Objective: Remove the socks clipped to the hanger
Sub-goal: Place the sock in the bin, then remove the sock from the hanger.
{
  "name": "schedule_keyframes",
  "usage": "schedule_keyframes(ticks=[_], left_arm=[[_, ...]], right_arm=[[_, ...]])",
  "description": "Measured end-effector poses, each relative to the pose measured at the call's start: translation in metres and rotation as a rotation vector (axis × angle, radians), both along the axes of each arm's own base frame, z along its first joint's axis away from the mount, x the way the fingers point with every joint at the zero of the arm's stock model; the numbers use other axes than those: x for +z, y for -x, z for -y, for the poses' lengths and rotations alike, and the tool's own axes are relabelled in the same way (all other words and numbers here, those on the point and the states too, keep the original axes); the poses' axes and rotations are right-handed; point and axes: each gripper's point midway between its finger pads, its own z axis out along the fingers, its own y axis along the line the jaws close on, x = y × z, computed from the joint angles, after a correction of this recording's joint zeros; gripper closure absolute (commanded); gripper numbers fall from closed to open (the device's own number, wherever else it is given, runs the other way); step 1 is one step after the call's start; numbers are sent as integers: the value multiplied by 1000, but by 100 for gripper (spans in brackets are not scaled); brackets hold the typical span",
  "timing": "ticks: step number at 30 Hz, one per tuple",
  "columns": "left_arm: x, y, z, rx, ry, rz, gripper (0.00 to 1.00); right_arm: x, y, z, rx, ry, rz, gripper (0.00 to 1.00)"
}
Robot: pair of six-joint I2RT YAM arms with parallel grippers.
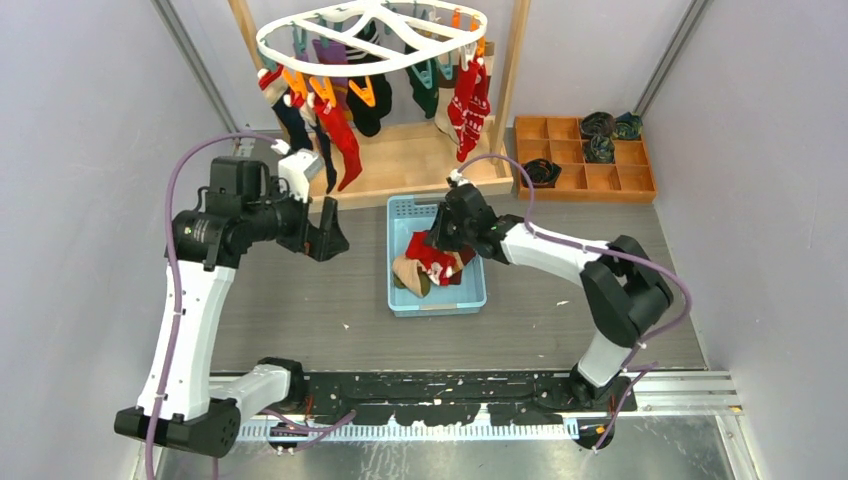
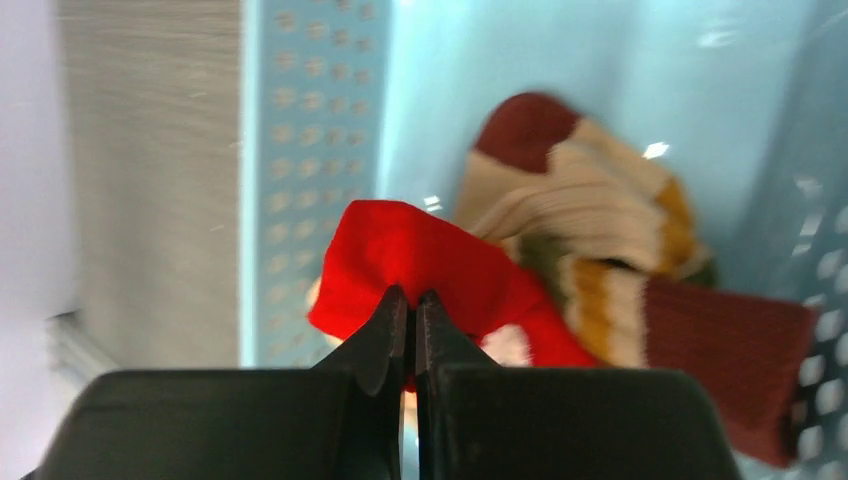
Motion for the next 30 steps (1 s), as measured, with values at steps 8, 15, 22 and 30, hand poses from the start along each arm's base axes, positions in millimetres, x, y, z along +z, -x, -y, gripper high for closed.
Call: schedule_keyframes(ticks=[8, 15, 22, 30], left_arm=[[19, -24, -17, 142, 128, -37, 0], [12, -37, -28, 203, 154, -86, 0], [45, -47, -42, 262, 169, -17, 0], [54, -38, -42, 250, 158, -6, 1]], right_arm=[[-32, -34, 24, -70, 303, 171, 48], [1, -37, 28, -84, 383, 322, 9], [159, -43, -25, -52, 139, 635, 5], [280, -13, -95, 57, -61, 874, 6]])
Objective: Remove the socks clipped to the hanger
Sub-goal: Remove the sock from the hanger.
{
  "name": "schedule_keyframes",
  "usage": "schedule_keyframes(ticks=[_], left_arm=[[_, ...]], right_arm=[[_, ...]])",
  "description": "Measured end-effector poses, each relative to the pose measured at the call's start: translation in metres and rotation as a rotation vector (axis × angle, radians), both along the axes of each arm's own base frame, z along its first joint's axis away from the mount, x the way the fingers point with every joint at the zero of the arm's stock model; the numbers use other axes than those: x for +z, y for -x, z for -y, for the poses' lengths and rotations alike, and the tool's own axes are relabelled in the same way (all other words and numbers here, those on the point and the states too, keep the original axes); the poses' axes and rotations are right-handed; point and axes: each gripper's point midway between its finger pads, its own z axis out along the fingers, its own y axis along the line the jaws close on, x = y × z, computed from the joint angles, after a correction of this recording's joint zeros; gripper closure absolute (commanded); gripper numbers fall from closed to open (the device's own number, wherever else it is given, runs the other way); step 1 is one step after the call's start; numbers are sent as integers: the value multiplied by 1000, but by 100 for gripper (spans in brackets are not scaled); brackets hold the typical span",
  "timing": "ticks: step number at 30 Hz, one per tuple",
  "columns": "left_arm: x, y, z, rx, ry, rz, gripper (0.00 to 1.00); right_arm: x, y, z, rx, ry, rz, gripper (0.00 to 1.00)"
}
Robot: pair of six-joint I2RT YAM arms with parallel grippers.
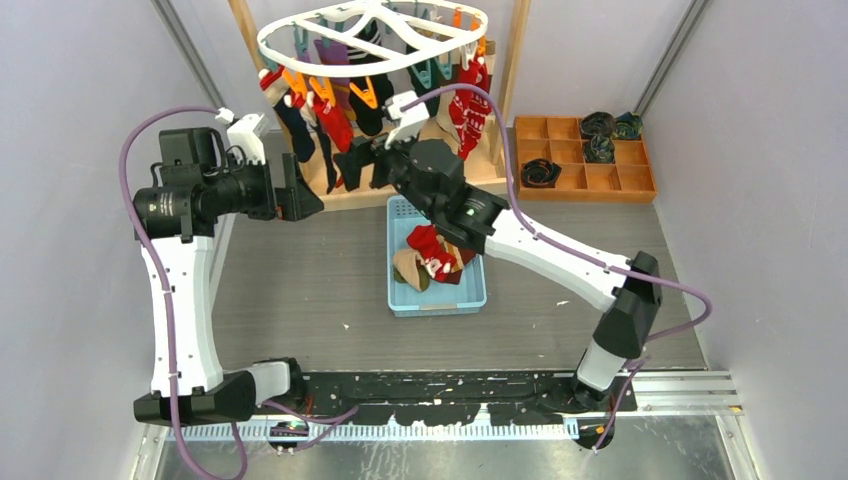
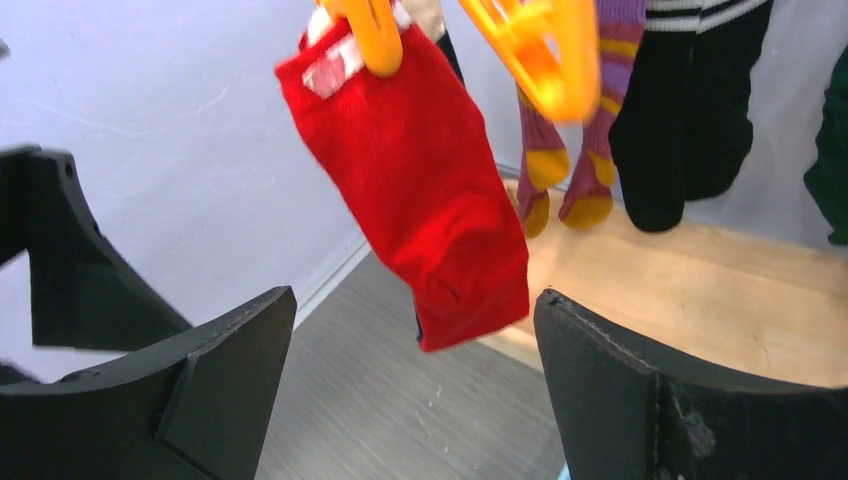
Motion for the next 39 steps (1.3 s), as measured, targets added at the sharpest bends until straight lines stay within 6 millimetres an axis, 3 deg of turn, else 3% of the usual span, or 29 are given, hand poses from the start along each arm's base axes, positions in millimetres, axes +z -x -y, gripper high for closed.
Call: schedule_keyframes(ticks=[4, 9, 11, 14, 16, 20, 24, 33, 36, 39], left_arm=[[-5, 2, 0, -3, 2, -38, 1], [-4, 6, 1, -19, 2, -43, 2], [-4, 7, 1, -27, -3, -41, 3], [-5, 8, 1, -32, -6, -44, 6], [-6, 9, 1, -37, -13, -45, 9], [-7, 11, 2, -54, -15, -47, 12], [-7, 15, 7, -93, 1, -42, 13], [13, 31, 37, -237, 150, 3, 14], [24, 36, 51, -288, 213, 21, 13], [30, 41, 67, -354, 280, 17, 13]], right_arm=[[11, -16, -21, 0, -6, 32, 9], [-17, -35, -42, -13, 51, 7, 24], [-32, -42, -47, -29, 84, -5, 42], [-45, -49, -51, -45, 117, -21, 87], [-47, -48, -51, -44, 125, -27, 99], [-42, -40, -50, -11, 109, -37, 99], [-33, -12, -36, 70, 85, -74, 99], [46, 88, 12, 370, -166, -125, 99], [49, 111, 20, 448, -232, -166, 99], [43, 120, 18, 494, -265, -216, 99]])
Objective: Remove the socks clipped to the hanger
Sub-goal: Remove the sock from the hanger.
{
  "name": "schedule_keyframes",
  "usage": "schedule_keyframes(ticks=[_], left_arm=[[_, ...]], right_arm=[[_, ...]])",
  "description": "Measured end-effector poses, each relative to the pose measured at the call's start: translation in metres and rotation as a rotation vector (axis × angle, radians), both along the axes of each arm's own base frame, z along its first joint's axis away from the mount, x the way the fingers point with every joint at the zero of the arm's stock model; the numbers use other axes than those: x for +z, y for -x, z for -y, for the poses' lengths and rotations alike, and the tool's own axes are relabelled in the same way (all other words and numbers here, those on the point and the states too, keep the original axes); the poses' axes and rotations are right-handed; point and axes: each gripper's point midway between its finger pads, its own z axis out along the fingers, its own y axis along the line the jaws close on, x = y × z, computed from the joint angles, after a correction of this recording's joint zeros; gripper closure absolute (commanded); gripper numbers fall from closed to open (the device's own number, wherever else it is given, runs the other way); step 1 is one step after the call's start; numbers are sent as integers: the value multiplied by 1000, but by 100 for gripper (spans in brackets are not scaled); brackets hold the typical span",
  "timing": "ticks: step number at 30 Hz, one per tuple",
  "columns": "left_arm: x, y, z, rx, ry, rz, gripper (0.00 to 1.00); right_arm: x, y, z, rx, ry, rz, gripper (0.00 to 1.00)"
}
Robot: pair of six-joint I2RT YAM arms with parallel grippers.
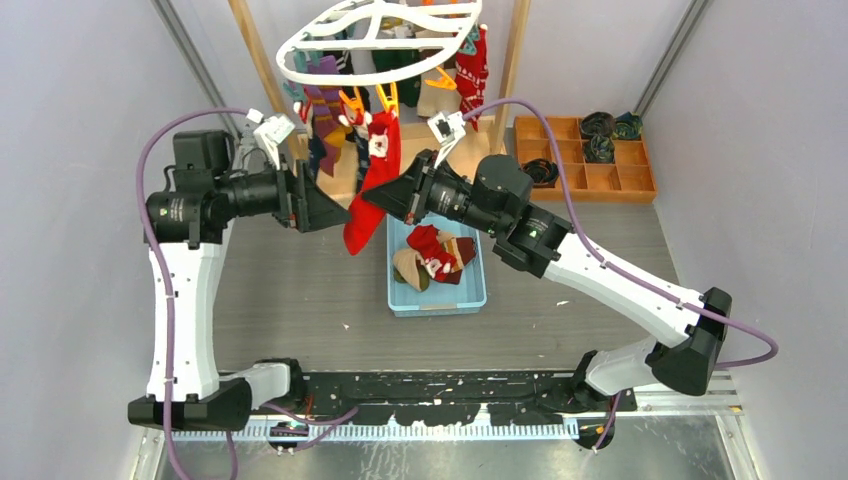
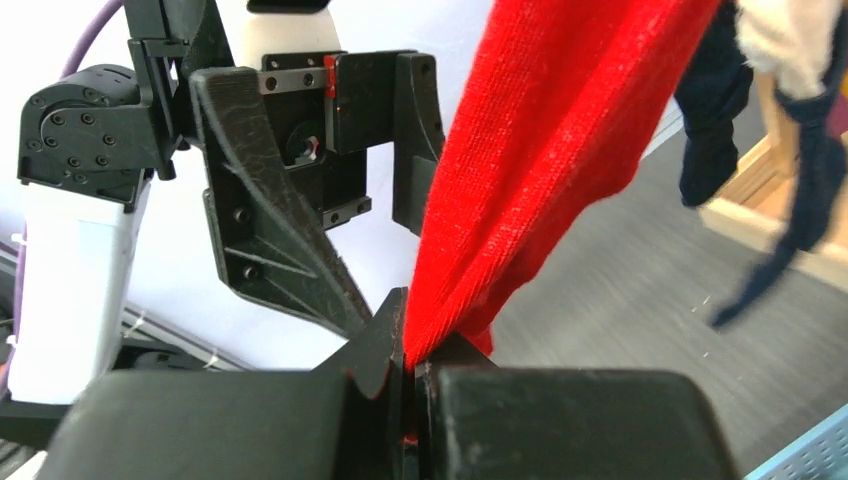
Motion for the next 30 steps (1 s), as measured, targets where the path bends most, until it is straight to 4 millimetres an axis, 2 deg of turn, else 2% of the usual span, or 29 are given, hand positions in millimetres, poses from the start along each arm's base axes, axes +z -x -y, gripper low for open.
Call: schedule_keyframes(ticks=[4, 8, 11, 13, 15, 17, 20, 23, 27, 30], left_arm=[[3, 11, 23, -106, 51, -27, 12], [4, 19, 35, -167, 68, -31, 15], [3, 19, 37, -179, 69, -38, 25], [0, 16, 38, -185, 68, -42, 36], [-4, 13, 40, -189, 71, -56, 51], [-5, 11, 42, -193, 76, -66, 73], [-5, 10, 44, -200, 85, -57, 96], [-6, 9, 45, -196, 86, -50, 100], [-14, 11, 45, -182, 72, -56, 100], [-21, 13, 46, -172, 54, -60, 100]], right_arm=[[-7, 5, -3, 38, -11, -57, 99], [-4, 8, -3, 60, -38, -86, 99], [-1, 8, -3, 74, -67, -105, 97], [0, 8, -2, 81, -79, -121, 94], [3, 8, -1, 90, -96, -135, 88], [5, 8, 0, 97, -107, -147, 82], [6, 5, 2, 97, -119, -169, 61], [7, 1, 4, 85, -125, -183, 35], [0, -12, 8, 13, -91, -181, 25], [2, -25, 16, -76, -34, -155, 22]])
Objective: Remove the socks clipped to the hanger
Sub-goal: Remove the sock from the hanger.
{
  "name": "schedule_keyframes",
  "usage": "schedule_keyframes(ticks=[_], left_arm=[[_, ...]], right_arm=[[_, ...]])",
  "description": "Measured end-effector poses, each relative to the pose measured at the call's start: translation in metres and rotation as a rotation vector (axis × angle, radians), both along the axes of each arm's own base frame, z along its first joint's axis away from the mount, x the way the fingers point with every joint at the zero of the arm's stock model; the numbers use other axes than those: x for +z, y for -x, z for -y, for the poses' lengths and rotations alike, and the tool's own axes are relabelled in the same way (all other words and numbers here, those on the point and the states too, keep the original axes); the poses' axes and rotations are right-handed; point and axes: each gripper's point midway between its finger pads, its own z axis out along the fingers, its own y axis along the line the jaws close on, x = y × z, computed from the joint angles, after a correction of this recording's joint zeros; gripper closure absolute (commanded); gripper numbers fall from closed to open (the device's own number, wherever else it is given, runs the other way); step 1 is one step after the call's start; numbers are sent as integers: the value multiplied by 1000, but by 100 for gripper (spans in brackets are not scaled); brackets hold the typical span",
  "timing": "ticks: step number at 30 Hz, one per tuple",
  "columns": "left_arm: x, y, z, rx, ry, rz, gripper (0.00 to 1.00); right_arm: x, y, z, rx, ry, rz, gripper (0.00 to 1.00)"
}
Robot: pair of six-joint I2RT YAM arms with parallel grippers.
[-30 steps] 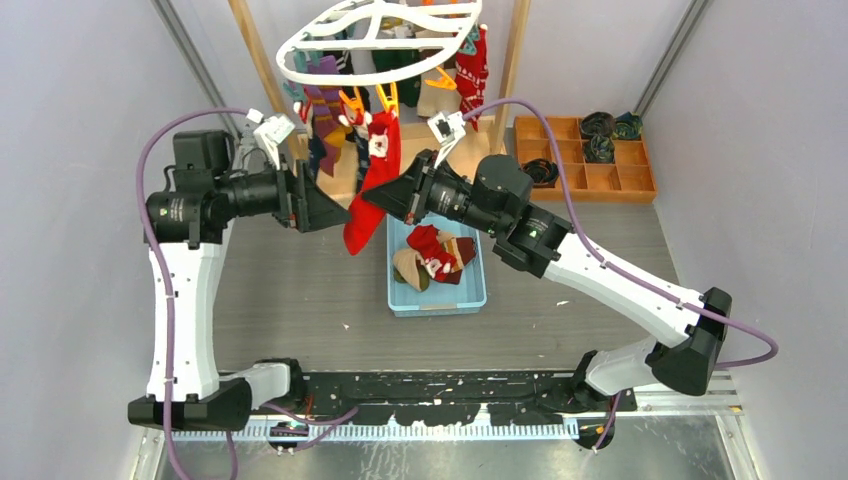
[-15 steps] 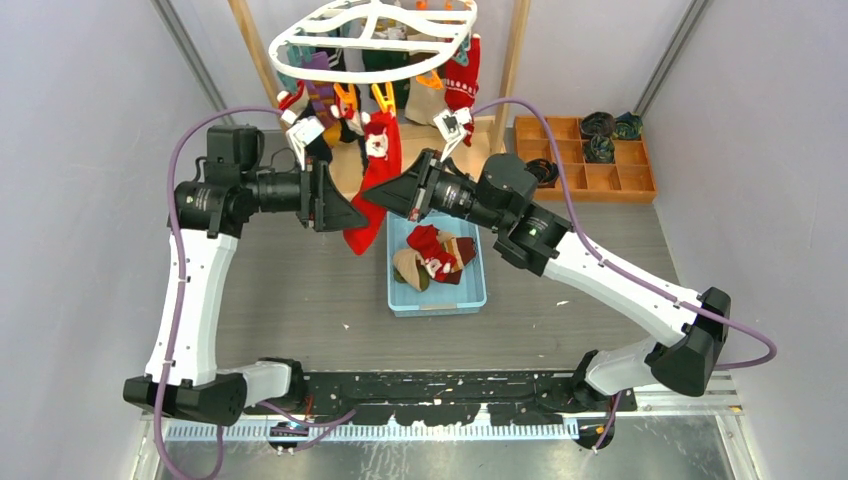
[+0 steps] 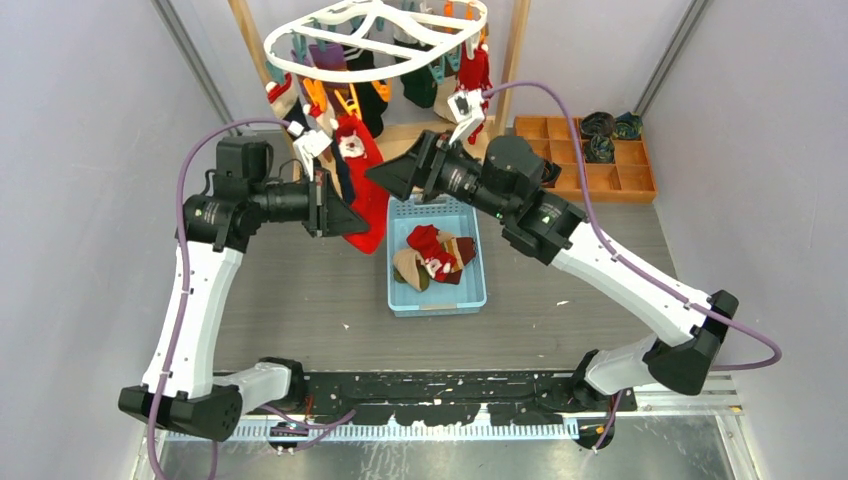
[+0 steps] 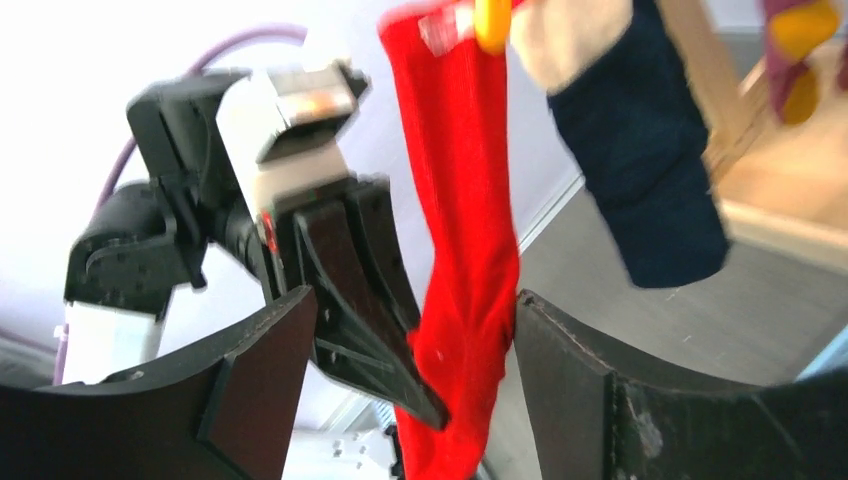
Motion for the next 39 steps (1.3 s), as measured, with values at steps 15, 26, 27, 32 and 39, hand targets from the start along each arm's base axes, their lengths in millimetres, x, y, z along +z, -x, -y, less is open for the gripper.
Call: schedule_keyframes(ticks=[15, 26, 27, 32, 39], left_arm=[[-6, 11, -4, 73, -64, 119, 100], [-10, 6, -5, 97, -104, 143, 100], [-11, 6, -4, 97, -107, 146, 100], [-12, 5, -5, 100, -120, 152, 100], [-13, 5, -5, 104, -127, 154, 100]], right_arm=[[87, -55, -12, -177, 73, 233, 22], [37, -89, -43, -190, 231, 184, 25], [39, -91, -43, -197, 230, 187, 27], [56, -99, -40, -228, 203, 211, 35], [65, -109, -30, -258, 189, 219, 49]])
